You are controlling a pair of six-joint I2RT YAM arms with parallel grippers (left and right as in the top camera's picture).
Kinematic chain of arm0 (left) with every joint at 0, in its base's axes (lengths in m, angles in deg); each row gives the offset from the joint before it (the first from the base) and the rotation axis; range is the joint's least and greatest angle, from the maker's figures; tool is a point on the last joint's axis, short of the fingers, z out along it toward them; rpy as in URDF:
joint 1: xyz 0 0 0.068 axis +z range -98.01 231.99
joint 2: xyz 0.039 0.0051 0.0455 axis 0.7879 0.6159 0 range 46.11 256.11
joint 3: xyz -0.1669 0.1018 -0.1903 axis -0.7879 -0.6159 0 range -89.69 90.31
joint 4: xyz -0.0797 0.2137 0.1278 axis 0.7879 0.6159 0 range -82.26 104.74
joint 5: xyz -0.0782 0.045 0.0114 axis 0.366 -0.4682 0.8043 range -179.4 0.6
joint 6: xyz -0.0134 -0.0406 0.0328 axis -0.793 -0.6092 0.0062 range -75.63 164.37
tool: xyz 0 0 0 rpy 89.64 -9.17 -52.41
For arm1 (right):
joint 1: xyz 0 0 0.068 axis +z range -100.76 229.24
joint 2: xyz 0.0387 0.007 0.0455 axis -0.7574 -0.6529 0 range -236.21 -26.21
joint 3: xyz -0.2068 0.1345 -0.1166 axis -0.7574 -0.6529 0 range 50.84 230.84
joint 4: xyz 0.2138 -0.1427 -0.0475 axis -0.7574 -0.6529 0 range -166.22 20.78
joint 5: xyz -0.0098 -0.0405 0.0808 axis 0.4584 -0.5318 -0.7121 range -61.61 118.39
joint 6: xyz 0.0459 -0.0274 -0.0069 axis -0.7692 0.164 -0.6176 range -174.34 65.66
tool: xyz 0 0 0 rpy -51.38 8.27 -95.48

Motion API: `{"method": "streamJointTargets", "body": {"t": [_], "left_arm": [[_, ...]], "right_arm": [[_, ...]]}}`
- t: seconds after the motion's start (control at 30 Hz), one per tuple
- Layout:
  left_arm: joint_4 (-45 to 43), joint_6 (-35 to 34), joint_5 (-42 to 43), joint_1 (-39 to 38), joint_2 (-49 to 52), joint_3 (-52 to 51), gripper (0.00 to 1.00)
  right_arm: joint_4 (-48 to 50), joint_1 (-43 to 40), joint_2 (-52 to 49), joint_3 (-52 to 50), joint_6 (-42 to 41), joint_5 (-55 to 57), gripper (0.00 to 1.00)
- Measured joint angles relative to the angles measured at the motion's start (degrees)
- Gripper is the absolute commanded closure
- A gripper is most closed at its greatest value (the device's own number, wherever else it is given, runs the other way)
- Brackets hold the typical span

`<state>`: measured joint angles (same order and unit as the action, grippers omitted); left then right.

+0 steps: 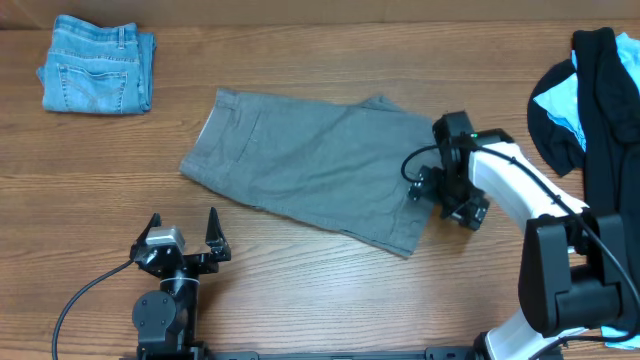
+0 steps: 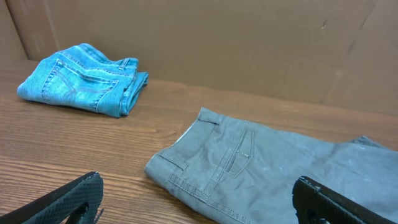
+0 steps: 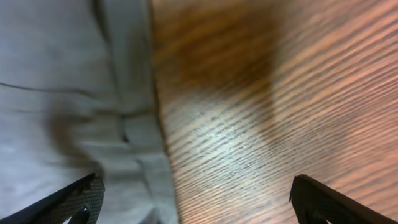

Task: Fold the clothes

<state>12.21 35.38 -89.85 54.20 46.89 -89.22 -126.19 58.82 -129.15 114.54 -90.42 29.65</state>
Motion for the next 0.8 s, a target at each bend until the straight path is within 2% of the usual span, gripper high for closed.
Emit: {"method": "streamJointTargets", "body": {"t": [0.27,0.8], "left_arm": [[0.0,0.0,0.0,0.0,0.0,0.0,0.00],[0.0,0.0,0.0,0.0,0.0,0.0,0.00]], "right_arm": [[5.0,-0.2,1.1,-6.2,0.7,-3.5,0.03],[6.3,-0.2,2.2,-6.8,6.6,-8.9,0.05]]}}
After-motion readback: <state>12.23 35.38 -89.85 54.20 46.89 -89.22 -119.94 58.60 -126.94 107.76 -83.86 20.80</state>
